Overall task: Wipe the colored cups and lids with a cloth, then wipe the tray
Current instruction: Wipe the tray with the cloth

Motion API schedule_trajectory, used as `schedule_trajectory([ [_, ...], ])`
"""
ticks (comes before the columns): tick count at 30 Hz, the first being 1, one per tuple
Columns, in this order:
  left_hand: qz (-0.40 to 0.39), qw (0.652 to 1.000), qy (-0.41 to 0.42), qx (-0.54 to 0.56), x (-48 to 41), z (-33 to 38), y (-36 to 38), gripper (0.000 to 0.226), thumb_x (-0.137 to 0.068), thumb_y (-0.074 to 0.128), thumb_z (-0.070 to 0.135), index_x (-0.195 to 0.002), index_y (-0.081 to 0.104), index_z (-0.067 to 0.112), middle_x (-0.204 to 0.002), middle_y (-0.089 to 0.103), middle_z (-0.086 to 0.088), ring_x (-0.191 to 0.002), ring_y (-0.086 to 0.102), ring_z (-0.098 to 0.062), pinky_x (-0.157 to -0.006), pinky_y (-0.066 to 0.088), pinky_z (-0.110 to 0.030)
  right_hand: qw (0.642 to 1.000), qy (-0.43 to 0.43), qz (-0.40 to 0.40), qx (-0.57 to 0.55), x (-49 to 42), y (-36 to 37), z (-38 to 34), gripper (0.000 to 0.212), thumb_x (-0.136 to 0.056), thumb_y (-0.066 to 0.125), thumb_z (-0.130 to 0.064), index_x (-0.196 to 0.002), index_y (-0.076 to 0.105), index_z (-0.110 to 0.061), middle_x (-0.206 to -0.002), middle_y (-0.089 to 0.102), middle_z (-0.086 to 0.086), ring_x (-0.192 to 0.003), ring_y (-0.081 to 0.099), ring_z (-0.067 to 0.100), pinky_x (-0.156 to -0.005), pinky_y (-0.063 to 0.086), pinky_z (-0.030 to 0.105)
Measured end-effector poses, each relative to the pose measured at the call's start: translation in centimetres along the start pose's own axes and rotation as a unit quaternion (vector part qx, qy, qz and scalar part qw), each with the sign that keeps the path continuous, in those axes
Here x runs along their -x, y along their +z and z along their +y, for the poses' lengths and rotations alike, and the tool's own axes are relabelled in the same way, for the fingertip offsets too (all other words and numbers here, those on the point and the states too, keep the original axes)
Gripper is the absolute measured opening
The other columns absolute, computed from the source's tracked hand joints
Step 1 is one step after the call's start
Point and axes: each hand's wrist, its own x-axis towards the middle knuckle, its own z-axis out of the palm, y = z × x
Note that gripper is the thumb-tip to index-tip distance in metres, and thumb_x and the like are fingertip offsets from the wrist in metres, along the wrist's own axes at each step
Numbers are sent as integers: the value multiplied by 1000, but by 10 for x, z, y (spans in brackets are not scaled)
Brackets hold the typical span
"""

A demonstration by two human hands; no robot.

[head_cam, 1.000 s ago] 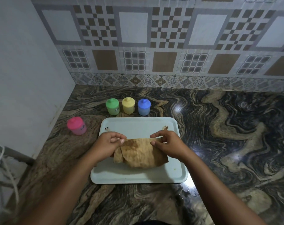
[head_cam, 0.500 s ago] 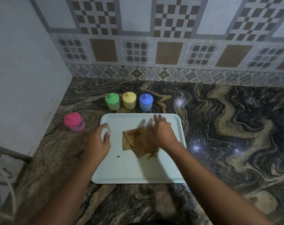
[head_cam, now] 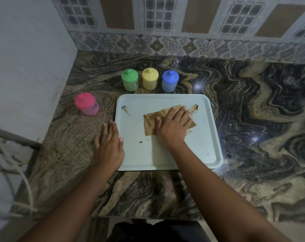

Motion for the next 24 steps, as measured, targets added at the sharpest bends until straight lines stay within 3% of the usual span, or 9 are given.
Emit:
schedule_trajectory([
  [3, -6, 1000, 13, -5, -1, -4, 1, 61, -103, 34, 24, -157, 9, 10, -166, 9, -4, -154, 2, -21, -120, 7, -48, 997, -75, 4, 12, 8, 12, -25, 67, -108, 17, -43, -160, 3, -3, -165, -8, 30, -153, -12, 46, -122, -6, 61],
  [6, -2, 1000, 22, -12, 0, -6, 2, 60, -103, 28, 23, -157, 8, 7, -166, 8, -6, -154, 2, -21, -120, 5, -48, 978, -201, -36, 37, 34, 26, -52, 73, -100, -1, -47, -162, 4, -8, -167, -9, 25, -155, -12, 42, -124, -6, 57],
  [9, -3, 1000, 24, -11, 2, -6, 1, 58, -104, 25, 24, -157, 6, 11, -167, 7, -4, -154, 1, -20, -121, 6, -49, 964, -250, -64, 64, 56, 25, -30, 63, -108, 12, -40, -161, -2, -9, -168, -12, 18, -156, -13, 35, -126, -7, 51],
  [12, -16, 999, 32, -26, 1, -4, -2, 59, -104, 26, 27, -158, 5, 18, -167, 8, 1, -154, -3, -23, -120, 4, -51, 968, -234, -55, 74, 74, 20, 19, 67, -103, 2, -43, -161, -4, -10, -169, -13, 12, -156, -13, 31, -127, -4, 51],
  [14, -23, 999, 32, -33, 0, -3, -1, 60, -103, 29, 25, -158, 5, 19, -166, 12, 3, -154, -3, -26, -119, 4, -54, 982, -172, -32, 74, 76, 14, 51, 75, -97, -6, -46, -161, -2, -9, -169, -10, 13, -157, -9, 33, -124, -1, 55],
  [17, -23, 999, 26, -34, 1, -2, 0, 61, -103, 31, 21, -157, 5, 19, -166, 12, 3, -153, -3, -27, -120, 4, -55, 995, -80, -12, 66, 54, 0, 87, 64, -108, 15, -39, -161, -2, -7, -169, -10, 14, -157, -9, 33, -123, 0, 56],
  [24, 25, 997, -69, 33, 9, 8, -2, 64, -98, 41, 19, -156, 14, 13, -164, 18, -9, -152, 11, -20, -120, 9, -51, 989, -130, -3, 70, -13, -17, 57, 62, -109, 21, -33, -161, 3, -3, -169, -5, 19, -156, -8, 39, -125, 0, 55],
])
